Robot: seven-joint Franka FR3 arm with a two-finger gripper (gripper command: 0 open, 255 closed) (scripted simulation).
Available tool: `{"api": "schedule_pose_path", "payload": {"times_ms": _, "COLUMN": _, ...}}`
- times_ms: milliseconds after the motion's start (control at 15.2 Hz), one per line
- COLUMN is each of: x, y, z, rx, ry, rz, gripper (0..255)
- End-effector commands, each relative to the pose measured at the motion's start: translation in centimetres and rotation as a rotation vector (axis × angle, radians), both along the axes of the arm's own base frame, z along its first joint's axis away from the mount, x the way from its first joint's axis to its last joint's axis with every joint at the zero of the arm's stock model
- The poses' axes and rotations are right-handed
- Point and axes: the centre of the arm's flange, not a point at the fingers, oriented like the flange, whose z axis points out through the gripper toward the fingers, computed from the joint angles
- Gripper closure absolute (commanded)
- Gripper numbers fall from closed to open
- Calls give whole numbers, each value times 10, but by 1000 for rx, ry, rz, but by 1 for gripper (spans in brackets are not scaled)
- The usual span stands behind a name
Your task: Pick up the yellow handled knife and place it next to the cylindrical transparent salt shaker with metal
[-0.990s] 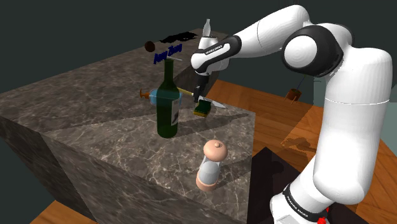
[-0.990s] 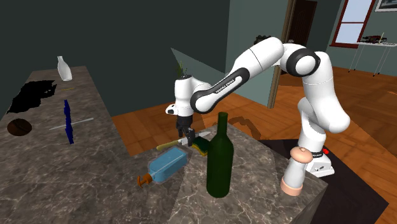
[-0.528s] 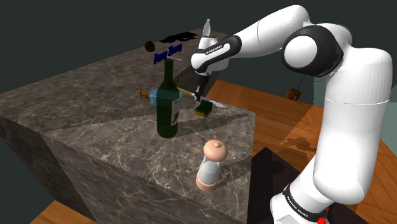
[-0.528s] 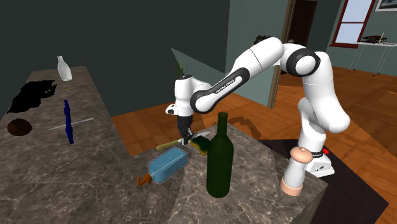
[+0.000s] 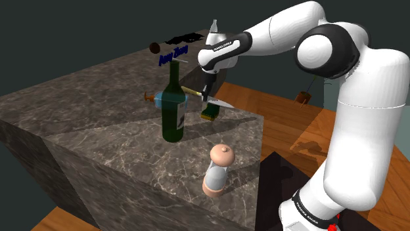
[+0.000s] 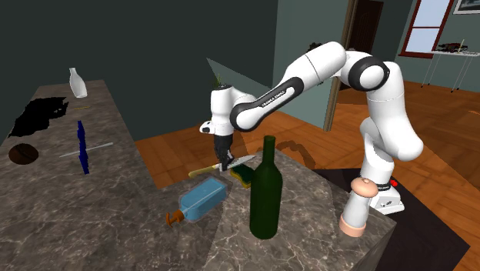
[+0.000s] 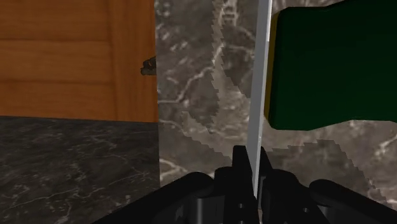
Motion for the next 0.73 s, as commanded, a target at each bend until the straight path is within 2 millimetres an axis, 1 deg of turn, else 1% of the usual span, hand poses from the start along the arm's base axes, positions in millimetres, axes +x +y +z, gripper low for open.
{"api": "schedule_pose_path", "payload": {"times_ms": 0, "x": -1, "y": 0, "z": 10, "rx": 0, "ry": 0, "rz": 0, "gripper": 255}}
{"api": "schedule_pose_path", "payload": {"times_ms": 660, "x": 0, "y": 0, "z": 62, "rx": 0, "ry": 0, "rz": 0, "gripper": 255}}
